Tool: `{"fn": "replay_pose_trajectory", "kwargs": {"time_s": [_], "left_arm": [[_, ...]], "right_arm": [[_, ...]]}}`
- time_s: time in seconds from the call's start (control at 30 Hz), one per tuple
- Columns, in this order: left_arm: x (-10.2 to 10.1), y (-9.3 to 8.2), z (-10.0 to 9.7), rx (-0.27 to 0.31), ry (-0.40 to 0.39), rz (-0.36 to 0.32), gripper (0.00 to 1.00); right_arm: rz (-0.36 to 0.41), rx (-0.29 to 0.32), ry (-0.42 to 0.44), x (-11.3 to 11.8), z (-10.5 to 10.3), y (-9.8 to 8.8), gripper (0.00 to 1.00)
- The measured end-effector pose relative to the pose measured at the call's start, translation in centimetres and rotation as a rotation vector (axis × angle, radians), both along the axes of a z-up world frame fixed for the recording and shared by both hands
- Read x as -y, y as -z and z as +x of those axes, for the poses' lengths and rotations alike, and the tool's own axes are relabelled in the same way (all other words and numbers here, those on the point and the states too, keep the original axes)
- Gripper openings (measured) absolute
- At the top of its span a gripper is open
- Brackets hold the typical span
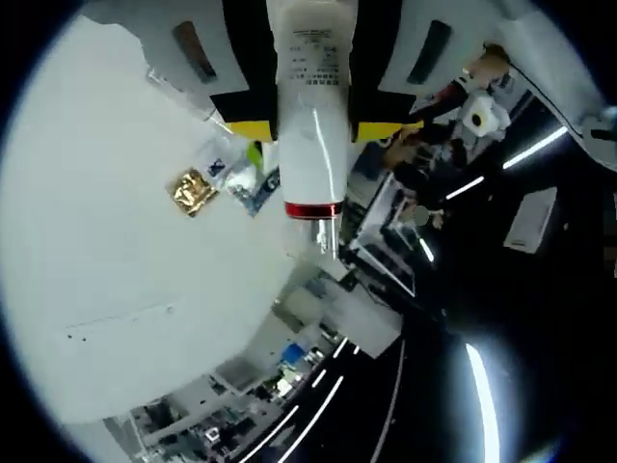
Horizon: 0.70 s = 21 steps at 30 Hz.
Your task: Arrange the skincare products in the storage area until every visible bottle or jar stands upright without overlapping.
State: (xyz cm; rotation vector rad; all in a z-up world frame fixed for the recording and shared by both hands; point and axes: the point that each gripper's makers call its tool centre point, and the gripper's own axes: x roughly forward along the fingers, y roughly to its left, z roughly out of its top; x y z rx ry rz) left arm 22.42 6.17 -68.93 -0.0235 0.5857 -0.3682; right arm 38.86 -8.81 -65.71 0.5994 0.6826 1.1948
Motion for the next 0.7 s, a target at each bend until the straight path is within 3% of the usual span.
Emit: {"fn": "replay_pose_trajectory", "kwargs": {"time_s": [0.17,0.23,0.43,0.53,0.7], "left_arm": [[-0.2,-2.3,1.0,0.046,-0.004,-0.025,0.88],[-0.3,-2.3,1.3,0.06,-0.008,-0.045,0.89],[0.6,-4.9,1.7,0.081,0.011,-0.145,0.89],[1.5,-6.2,1.8,0.084,0.04,-0.204,0.88],[3.8,-9.6,1.9,0.098,0.101,-0.368,0.88]], "right_arm": [[0.151,0.015,0.008,-0.5,-1.3,-3.2,0.27],[0.198,0.013,-0.002,-0.6,-2.1,-4.2,0.27],[0.355,-0.006,-0.05,-1.1,-5.1,-7.3,0.27],[0.442,-0.013,-0.071,-1.3,-6.6,-8.9,0.27],[0.547,-0.009,-0.11,-1.7,-8.6,-10.9,0.27]]}}
